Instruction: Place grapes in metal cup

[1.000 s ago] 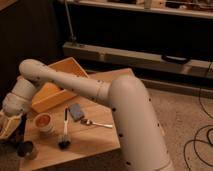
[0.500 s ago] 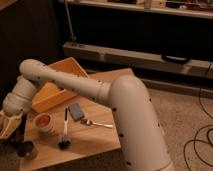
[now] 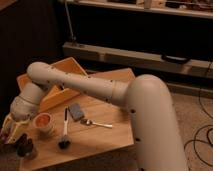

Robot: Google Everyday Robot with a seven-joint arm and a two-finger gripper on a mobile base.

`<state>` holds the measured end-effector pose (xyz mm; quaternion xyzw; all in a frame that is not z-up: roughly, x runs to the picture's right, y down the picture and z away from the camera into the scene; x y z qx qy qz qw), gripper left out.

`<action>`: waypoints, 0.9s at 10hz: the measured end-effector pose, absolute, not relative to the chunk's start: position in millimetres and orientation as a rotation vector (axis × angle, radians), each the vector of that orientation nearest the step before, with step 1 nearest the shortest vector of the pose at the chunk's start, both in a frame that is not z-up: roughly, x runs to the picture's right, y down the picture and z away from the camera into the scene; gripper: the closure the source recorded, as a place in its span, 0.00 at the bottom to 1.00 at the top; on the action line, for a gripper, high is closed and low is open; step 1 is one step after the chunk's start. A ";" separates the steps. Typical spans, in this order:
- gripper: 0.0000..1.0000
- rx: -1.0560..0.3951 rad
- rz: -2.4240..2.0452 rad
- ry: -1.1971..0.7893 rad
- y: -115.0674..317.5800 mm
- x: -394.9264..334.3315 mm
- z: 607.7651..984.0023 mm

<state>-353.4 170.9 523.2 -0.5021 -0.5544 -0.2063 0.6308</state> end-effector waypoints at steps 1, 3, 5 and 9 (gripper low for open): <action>1.00 -1.146 -0.467 -1.301 174.6 -351.6 526.8; 1.00 -1.141 -0.457 -1.393 182.1 -350.1 544.5; 1.00 -1.153 -0.483 -1.455 187.7 -358.3 555.7; 1.00 -1.169 -0.526 -1.600 194.4 -382.0 569.1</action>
